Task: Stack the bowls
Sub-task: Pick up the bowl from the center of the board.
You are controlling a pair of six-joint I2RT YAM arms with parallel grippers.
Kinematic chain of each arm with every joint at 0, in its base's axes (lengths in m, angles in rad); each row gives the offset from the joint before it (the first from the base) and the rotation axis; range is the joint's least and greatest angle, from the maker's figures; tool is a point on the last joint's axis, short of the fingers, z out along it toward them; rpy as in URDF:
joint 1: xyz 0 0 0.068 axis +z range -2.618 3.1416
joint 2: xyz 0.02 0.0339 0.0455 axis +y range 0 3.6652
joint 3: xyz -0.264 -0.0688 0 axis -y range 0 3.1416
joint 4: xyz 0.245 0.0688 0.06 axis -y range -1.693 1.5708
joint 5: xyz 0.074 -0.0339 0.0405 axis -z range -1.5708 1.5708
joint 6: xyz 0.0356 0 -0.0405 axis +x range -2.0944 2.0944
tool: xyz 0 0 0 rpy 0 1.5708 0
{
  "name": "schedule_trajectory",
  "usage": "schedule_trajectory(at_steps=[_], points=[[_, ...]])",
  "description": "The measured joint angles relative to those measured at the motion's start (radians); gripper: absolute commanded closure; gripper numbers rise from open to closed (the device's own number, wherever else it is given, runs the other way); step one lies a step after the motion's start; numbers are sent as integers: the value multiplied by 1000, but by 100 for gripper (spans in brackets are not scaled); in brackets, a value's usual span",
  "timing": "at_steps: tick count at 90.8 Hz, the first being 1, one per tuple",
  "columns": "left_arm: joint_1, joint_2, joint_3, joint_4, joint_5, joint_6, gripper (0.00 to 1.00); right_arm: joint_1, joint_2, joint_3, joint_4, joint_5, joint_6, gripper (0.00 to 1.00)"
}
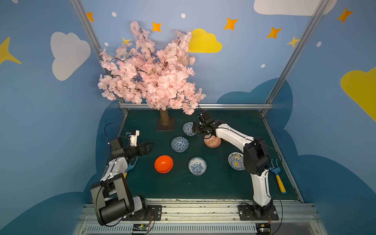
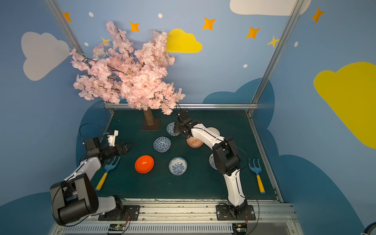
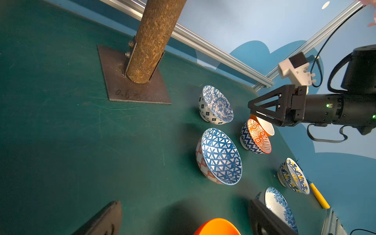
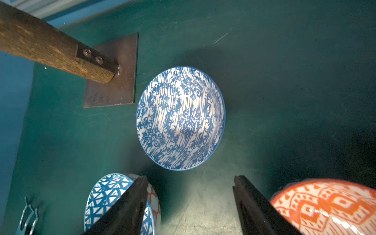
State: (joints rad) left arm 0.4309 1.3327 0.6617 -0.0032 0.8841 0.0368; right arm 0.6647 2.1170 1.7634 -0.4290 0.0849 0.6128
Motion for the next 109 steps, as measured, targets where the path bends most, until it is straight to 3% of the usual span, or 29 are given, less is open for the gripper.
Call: schedule_trajectory(at_steps=[33, 69, 109], points=[[-2, 0, 0, 0, 3, 5, 0, -30, 65, 32, -29, -21, -8, 40], [-7, 0, 0, 0, 3, 12, 0, -58, 167, 148, -55, -55, 0, 55], [-8, 0, 0, 0, 3, 19, 0, -61, 209, 171, -63, -80, 12, 84]])
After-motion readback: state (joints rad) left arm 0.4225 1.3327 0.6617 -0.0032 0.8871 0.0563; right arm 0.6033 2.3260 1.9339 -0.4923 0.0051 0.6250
